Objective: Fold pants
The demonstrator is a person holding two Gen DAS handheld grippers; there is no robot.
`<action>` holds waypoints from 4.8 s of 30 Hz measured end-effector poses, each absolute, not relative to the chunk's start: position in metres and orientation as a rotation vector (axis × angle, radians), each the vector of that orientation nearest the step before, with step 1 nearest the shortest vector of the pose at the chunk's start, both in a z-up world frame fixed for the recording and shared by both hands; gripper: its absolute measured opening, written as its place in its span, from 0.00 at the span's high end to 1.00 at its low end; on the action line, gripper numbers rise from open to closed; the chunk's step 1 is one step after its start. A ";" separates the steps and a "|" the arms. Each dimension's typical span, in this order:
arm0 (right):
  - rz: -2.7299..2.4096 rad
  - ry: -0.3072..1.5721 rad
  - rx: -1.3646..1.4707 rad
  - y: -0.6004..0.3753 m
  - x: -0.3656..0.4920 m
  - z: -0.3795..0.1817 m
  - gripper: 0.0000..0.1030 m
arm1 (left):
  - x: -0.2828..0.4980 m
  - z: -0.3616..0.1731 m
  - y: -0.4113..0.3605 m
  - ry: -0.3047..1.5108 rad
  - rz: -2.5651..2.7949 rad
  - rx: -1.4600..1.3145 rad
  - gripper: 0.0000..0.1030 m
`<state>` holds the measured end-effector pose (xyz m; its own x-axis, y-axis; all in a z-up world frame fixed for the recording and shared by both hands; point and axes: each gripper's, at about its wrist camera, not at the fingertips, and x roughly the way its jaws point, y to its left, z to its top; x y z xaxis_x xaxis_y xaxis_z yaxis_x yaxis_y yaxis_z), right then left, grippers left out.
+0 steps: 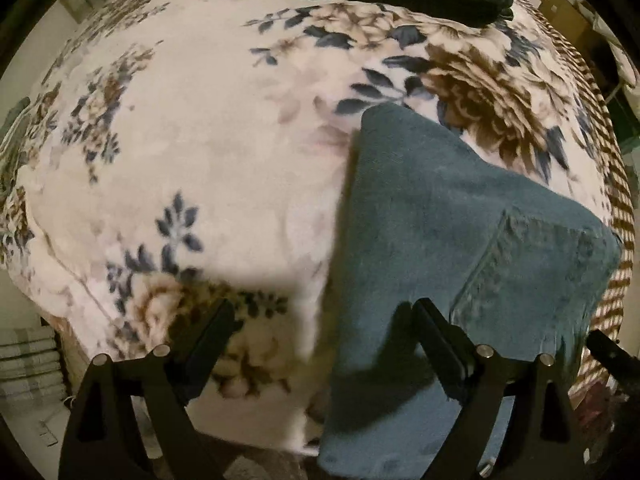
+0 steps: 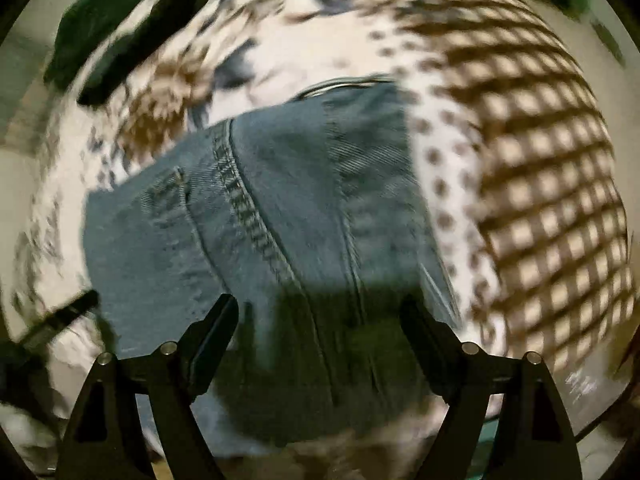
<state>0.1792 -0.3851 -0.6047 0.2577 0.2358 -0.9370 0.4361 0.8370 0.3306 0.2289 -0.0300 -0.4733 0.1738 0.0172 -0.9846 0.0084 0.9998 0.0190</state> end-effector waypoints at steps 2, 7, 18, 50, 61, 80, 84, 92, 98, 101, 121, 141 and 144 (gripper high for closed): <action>-0.163 1.314 0.687 -0.390 0.156 -0.597 0.17 | 0.218 -0.472 -0.026 1.414 0.000 0.007 0.12; -0.184 1.311 0.934 -0.392 0.099 -0.613 0.17 | 0.191 -0.486 -0.018 1.487 -0.004 -0.028 0.12; -0.130 1.112 1.431 -0.371 0.076 -0.696 0.16 | 0.193 -0.506 -0.009 1.523 -0.041 -0.095 0.12; 0.065 0.990 1.389 -0.391 0.064 -0.669 0.46 | 0.241 -0.582 -0.004 1.552 -0.243 -0.407 0.20; -0.003 0.973 1.196 -0.360 0.073 -0.616 0.73 | 0.228 -0.516 -0.029 1.373 -0.311 -0.345 0.81; 0.143 0.803 1.042 -0.367 0.178 -0.446 0.75 | 0.327 -0.371 0.007 1.157 -0.317 -0.379 0.82; 0.153 0.760 1.031 -0.362 0.241 -0.432 0.75 | 0.401 -0.364 0.021 1.124 -0.336 -0.379 0.82; 0.131 0.709 1.021 -0.354 0.401 -0.429 0.75 | 0.550 -0.373 0.035 1.110 -0.368 -0.347 0.82; 0.109 0.694 1.032 -0.351 0.496 -0.454 0.75 | 0.629 -0.408 0.043 1.128 -0.385 -0.336 0.82; 0.089 0.711 1.027 -0.349 0.529 -0.477 0.75 | 0.652 -0.430 0.044 1.148 -0.386 -0.327 0.82; -0.159 1.003 0.516 -0.325 0.526 -0.473 0.06 | 0.599 -0.426 0.032 1.183 -0.135 0.029 0.17; -0.313 0.811 0.224 -0.296 0.397 -0.274 0.03 | 0.454 -0.230 0.004 0.958 -0.079 0.042 0.16; -0.307 0.768 0.187 -0.288 0.362 -0.224 0.03 | 0.422 -0.190 -0.002 0.917 -0.077 0.052 0.16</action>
<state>0.3617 -0.2878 -0.2239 0.6778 -0.2042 -0.7063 0.3392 0.9392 0.0540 0.4219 -0.0023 -0.1898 0.6059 -0.0446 -0.7943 0.0893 0.9959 0.0122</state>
